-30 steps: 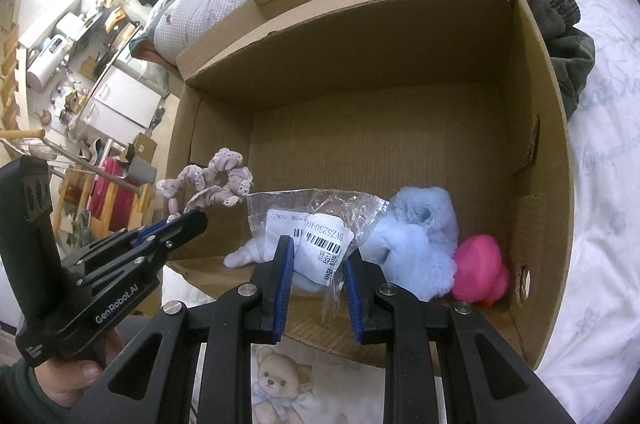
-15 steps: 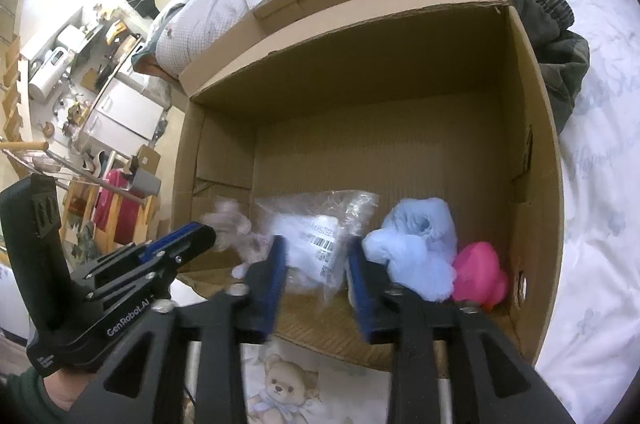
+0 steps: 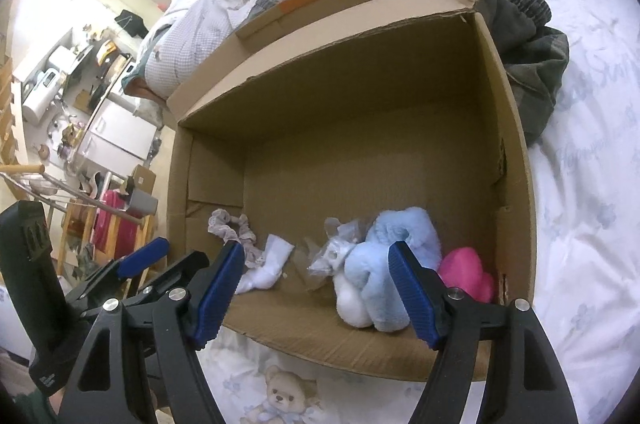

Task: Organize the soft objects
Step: 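Lower the bag and scrunchie into the box and open both tools, then withdraw both tools from the box toward the remaining items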

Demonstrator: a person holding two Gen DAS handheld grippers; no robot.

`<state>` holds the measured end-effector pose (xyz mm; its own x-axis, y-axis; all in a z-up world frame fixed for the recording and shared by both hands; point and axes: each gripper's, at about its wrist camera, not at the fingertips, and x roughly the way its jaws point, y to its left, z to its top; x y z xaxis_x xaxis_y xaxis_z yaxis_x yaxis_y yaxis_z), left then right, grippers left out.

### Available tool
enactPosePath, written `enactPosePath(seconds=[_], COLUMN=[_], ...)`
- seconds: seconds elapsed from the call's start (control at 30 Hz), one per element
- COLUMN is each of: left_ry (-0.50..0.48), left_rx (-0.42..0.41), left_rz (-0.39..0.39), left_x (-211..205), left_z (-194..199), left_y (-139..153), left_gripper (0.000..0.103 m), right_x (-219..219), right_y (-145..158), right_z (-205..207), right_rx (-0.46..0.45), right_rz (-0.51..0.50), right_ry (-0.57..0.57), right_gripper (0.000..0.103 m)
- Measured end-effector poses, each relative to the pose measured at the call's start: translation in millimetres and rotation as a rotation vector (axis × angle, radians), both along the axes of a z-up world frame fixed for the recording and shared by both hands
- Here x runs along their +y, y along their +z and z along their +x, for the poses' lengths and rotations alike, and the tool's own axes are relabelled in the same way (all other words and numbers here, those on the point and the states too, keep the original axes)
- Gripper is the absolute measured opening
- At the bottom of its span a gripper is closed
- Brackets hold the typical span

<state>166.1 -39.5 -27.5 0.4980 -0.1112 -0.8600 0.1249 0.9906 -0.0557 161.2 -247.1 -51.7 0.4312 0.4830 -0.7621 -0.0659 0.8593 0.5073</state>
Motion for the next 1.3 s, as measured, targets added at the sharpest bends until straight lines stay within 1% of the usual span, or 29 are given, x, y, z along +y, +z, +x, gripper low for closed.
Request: enactPosePath(seconds=[0.2, 0.27, 0.37, 0.47, 0.63, 0.8, 0.9, 1.0, 1.1, 1.2, 1.3], left_ry=[0.002, 0.016, 0.036, 0.049, 0.055, 0.056, 0.055, 0.074, 0.117, 0.165, 0.180], left_rx=[0.009, 0.014, 0.023, 0.023, 0.001, -0.027, -0.030, -0.015, 0.012, 0.059, 0.088], left_rz=[0.008, 0.005, -0.009, -0.020, 0.002, 0.034, 0.052, 0.048, 0.054, 0.009, 0.000], left_x=[0, 4, 11, 17, 23, 33, 42, 55, 70, 83, 84], left_z=[-3, -6, -11, -17, -30, -41, -47, -54, -61, -65, -65], left_y=[-1, -2, -2, 0, 5, 9, 8, 3, -4, -13, -22], left_gripper=[0.077, 0.077, 0.077, 0.077, 0.077, 0.077, 0.077, 0.077, 0.077, 0.077, 0.077], right_x=[0, 0, 0, 2, 6, 5, 4, 1, -2, -6, -8], right_y=[2, 2, 1, 1, 4, 7, 8, 7, 7, 10, 8], right_z=[-2, -3, -3, -8, -15, -24, -31, -40, -51, -63, -71], right_rx=[-0.001, 0.002, 0.016, 0.013, -0.002, -0.007, -0.007, -0.006, -0.004, -0.025, -0.012], right_rz=[-0.011, -0.018, -0.022, -0.047, -0.084, -0.088, -0.092, -0.087, -0.102, -0.107, -0.084], right_ry=[-0.002, -0.012, -0.019, -0.016, -0.007, -0.009, -0.009, -0.017, -0.037, -0.057, -0.075], right_gripper=[0.079, 0.079, 0.079, 0.079, 0.079, 0.079, 0.079, 0.079, 0.079, 0.079, 0.079])
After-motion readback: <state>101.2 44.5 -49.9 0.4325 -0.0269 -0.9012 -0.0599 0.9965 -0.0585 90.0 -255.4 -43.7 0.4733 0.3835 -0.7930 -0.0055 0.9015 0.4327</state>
